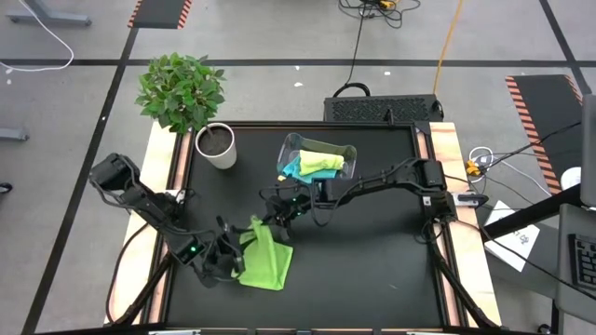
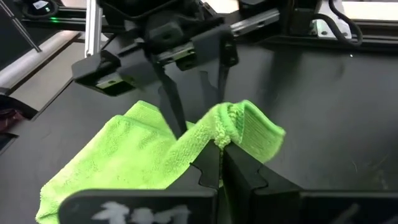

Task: Fold microfiber towels
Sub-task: Fold the green towel

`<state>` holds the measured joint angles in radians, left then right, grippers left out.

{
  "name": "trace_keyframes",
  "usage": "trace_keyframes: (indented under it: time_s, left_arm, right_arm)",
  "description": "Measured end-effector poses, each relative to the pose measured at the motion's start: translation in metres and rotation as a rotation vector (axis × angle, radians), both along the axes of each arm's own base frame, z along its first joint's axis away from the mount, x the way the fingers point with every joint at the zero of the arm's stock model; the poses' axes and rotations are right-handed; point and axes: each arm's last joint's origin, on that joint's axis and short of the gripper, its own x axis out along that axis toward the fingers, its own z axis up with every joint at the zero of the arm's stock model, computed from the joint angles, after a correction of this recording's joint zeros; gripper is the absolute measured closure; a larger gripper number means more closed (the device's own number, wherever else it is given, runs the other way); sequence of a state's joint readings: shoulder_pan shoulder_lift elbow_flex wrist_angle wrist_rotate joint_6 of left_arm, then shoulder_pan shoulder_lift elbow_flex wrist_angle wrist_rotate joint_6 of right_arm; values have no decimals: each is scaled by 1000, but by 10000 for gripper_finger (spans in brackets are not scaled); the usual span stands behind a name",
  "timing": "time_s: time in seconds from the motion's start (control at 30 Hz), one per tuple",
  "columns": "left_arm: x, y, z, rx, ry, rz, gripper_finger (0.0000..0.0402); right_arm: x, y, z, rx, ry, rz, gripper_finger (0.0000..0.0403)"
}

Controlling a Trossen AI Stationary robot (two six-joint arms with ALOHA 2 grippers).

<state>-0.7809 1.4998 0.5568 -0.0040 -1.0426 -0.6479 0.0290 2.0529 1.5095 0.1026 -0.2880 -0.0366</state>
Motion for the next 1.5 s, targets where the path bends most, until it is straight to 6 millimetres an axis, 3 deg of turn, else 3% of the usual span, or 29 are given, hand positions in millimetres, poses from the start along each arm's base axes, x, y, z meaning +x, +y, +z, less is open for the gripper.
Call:
trace_keyframes:
  time_s: [0.2,0.4,0.53,0.83,1.03,1.17,1.5]
  left_arm:
    - [-2,7,-4,26,3,67,290]
    - [-13,18,-11,25,45,161,362]
    - [-14,16,-11,34,68,128,395]
    - [-16,13,-11,47,77,106,365]
    - [-22,6,-11,52,76,59,395]
    - [-27,-4,-9,46,56,16,389]
    - [-24,-20,5,50,45,-47,393]
  right_arm:
    - [-1,10,0,-5,4,25,403]
    - [-4,22,-1,-9,34,52,403]
    - [-8,27,7,-22,21,72,403]
    - [-11,28,15,-31,8,83,403]
    - [-15,50,13,-84,13,167,403]
    - [-18,68,13,-124,5,199,403]
    - [-22,90,14,-118,1,156,403]
